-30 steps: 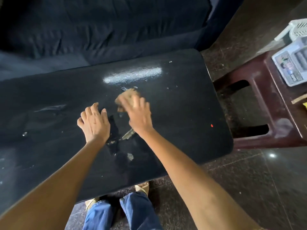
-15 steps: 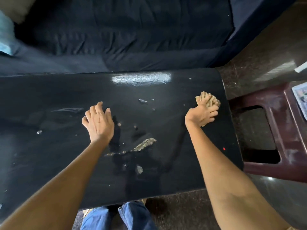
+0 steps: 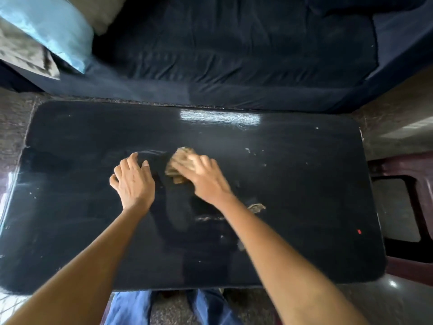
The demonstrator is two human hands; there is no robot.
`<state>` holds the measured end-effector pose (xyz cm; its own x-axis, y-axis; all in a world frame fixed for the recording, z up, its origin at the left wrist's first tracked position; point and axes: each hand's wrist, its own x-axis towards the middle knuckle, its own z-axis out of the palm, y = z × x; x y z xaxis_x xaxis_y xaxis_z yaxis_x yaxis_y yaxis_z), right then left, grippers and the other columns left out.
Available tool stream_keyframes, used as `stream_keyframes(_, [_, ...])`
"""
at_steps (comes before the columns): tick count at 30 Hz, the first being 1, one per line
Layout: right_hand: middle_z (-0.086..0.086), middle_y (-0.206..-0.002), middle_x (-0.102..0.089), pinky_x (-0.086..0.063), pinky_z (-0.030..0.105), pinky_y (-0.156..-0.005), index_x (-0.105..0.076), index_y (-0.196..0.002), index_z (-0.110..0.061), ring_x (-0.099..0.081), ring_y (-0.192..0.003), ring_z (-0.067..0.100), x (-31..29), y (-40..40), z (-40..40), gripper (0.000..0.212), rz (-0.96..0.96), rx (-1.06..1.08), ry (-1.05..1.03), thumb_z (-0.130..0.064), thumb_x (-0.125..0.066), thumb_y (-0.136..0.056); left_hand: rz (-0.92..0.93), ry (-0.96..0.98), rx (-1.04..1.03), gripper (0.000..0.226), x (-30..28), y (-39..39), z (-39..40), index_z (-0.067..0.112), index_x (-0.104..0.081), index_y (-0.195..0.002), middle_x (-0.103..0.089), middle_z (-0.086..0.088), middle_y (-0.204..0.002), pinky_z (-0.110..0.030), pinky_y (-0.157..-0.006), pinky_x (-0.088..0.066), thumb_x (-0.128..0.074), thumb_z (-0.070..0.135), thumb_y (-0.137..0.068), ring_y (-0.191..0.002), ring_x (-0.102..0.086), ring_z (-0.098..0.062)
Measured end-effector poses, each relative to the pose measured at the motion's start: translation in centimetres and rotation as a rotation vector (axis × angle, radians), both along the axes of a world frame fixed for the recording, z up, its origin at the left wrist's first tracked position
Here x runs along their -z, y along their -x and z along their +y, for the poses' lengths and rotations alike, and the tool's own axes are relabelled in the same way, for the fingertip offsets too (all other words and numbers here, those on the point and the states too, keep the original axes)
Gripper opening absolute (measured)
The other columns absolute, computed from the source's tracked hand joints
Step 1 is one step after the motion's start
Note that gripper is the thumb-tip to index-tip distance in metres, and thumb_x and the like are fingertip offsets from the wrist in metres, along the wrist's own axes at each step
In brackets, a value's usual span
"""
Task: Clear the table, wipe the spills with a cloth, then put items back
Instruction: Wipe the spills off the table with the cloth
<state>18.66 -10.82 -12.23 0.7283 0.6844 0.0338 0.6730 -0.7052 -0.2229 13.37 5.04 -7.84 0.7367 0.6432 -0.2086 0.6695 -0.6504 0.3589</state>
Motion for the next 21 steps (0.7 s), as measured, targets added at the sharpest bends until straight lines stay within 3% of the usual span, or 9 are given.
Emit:
stream_keyframes(3, [0.015,-0.120,-0.057,-0.045,0.040,-0.066,-0.058,-0.125,-0.028,-0.053,-0.085,0.036,-0.4,-0.9,-4.7,0.065,-0.041,0.277,-0.022,0.002,-0.056,-0.067,0.017,0.019,0.004,0.041,0.4,0.8,2.6,0.009,-0.039,-0.138,-0.045,-0.014,-0.135,-0.047,-0.109,-0.018,-0.034,0.024,-0.100,-0.126,-0.035,-0.032])
stream_keyframes(6, [0.021,-0.125,-0.049,-0.043,0.046,-0.071,-0.051,-0.131,-0.024,-0.048,-0.091,0.041,-1.0,-0.2,-5.5,0.064,0.024,0.715,0.078,0.003,-0.053,-0.074,0.005,0.038,0.042,0.040,0.2,1.6,5.1,0.011,-0.040,-0.136,-0.047,-0.011,-0.133,-0.046,-0.108,-0.020,-0.035,0.024,-0.099,-0.124,-0.037,-0.031])
stream_keyframes(10, [0.023,-0.138,-0.032,-0.035,0.047,-0.089,-0.027,-0.145,-0.030,-0.037,-0.111,0.040,-0.9,-0.1,-0.1,0.076,0.166,1.313,0.042,0.000,-0.053,-0.080,-0.024,0.048,0.058,0.039,-0.1,3.1,10.5,0.011,-0.040,-0.136,-0.047,-0.011,-0.132,-0.046,-0.108,-0.020,-0.035,0.024,-0.100,-0.124,-0.037,-0.031])
stream_keyframes(12, [0.024,-0.141,-0.027,-0.033,0.046,-0.093,-0.020,-0.147,-0.028,-0.035,-0.115,0.039,-0.6,0.1,4.4,0.078,0.211,1.452,0.037,-0.004,-0.055,-0.082,-0.023,0.029,0.021,0.039,0.1,4.1,14.6,0.010,-0.041,-0.136,-0.047,-0.013,-0.132,-0.047,-0.107,-0.021,-0.036,0.024,-0.099,-0.124,-0.038,-0.033])
stream_keyframes(14, [0.024,-0.141,-0.026,-0.031,0.045,-0.093,-0.015,-0.148,-0.027,-0.035,-0.115,0.037,-0.5,0.8,9.8,0.081,0.204,1.424,0.036,-0.006,-0.056,-0.082,-0.005,-0.001,-0.006,0.040,0.3,5.1,18.9,0.008,-0.041,-0.136,-0.046,-0.016,-0.134,-0.049,-0.106,-0.024,-0.038,0.024,-0.099,-0.125,-0.037,-0.036])
stream_keyframes(17, [0.023,-0.138,-0.030,-0.031,0.043,-0.086,-0.015,-0.149,-0.029,-0.037,-0.109,0.036,-0.2,2.7,21.4,0.082,0.176,1.155,0.012,-0.010,-0.057,-0.081,0.015,-0.026,-0.069,0.041,0.7,6.6,26.0,0.006,-0.041,-0.135,-0.044,-0.019,-0.135,-0.052,-0.104,-0.026,-0.039,0.023,-0.098,-0.127,-0.036,-0.038])
stream_keyframes(21, [0.018,-0.123,-0.051,-0.039,0.037,-0.068,-0.045,-0.134,-0.028,-0.048,-0.087,0.029,-0.9,7.7,35.5,0.066,0.154,0.610,-0.041,-0.015,-0.062,-0.071,0.034,-0.033,-0.142,0.042,1.0,7.8,31.5,0.005,-0.040,-0.135,-0.042,-0.021,-0.136,-0.052,-0.103,-0.027,-0.037,0.025,-0.098,-0.128,-0.033,-0.038])
